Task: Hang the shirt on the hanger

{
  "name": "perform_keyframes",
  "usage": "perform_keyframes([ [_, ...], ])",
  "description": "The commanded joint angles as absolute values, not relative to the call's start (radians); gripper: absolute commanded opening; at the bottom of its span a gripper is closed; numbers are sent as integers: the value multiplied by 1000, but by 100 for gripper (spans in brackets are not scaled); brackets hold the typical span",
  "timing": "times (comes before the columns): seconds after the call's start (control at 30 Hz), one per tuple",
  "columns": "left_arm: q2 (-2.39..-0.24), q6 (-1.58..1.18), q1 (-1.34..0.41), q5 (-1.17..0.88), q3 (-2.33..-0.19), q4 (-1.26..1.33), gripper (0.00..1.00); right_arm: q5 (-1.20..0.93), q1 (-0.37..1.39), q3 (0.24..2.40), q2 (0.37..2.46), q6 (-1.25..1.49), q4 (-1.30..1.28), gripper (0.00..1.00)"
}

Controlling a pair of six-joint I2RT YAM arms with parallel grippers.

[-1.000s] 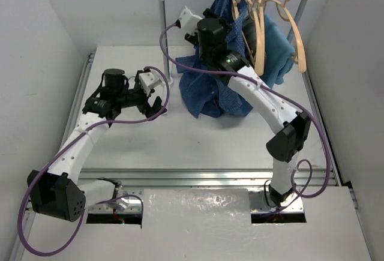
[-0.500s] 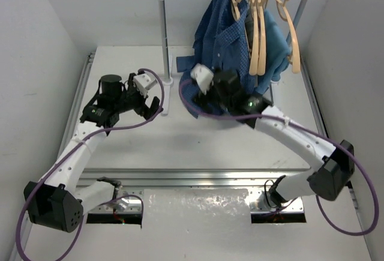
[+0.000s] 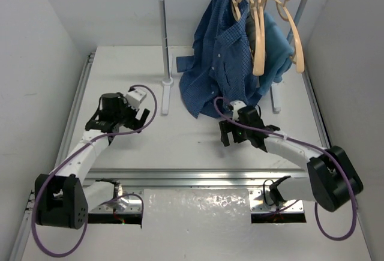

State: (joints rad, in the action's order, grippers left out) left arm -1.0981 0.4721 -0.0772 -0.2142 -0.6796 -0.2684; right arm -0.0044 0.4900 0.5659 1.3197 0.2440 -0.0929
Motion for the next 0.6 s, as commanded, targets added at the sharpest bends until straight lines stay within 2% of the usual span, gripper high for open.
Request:
perform_keyframes([
  [0.0, -1101, 488, 58, -193, -620, -131, 99, 20, 462, 471, 1231, 368, 57, 99],
  [0.2, -1095, 466, 86, -147, -496, 54, 99, 51, 457, 422, 1226, 460, 68, 99],
  [0.57, -1092, 419, 86, -155, -459, 104, 99, 81, 457, 371, 1201, 451, 71, 99],
])
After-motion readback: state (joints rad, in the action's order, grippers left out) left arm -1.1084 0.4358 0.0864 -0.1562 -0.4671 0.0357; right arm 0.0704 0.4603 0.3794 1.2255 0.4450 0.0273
